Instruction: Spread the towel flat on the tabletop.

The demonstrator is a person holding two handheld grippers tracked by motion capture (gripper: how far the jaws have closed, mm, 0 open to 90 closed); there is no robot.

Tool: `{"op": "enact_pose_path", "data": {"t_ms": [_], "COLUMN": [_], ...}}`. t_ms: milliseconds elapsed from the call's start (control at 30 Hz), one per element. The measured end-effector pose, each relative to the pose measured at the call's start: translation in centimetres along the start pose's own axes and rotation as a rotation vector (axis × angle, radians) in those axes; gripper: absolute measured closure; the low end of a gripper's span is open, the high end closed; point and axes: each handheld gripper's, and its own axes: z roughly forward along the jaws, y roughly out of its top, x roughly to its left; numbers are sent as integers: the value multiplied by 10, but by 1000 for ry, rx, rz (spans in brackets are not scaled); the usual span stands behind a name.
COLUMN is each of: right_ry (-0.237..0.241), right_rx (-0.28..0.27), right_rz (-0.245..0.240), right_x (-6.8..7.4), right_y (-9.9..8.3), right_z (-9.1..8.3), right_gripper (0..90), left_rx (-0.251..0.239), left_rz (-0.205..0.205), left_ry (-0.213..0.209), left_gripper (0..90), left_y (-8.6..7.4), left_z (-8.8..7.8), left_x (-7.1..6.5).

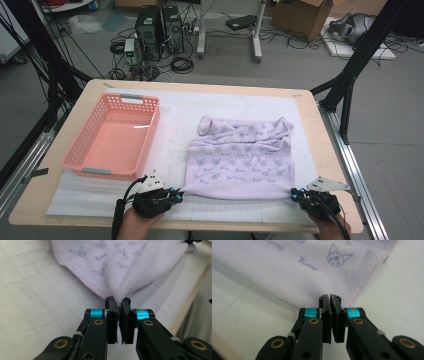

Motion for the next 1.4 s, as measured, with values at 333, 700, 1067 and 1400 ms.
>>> {"op": "enact_pose_path", "data": {"t_ms": [333,700,1067,1400], "right_ry": [-45,-8,20,-157], "right_rx": [-122,-70,-45,-133], "right_rz": [66,33,-79,-60], "right_x": [-6,-8,-18,-17], "right_y": [-10,14,48,62], "right_z": [-23,25,66,81], "right_gripper": [574,509,880,802], "left_rx": [-68,38,-32,-110], "left_rz": [-67,55,-39,-72], "left_ry": [106,200,236,307], "left_gripper": [406,417,846,669], "left_y": [16,31,51,60], "left_z": [19,66,73,82], "left_x": [13,8,43,56]}}
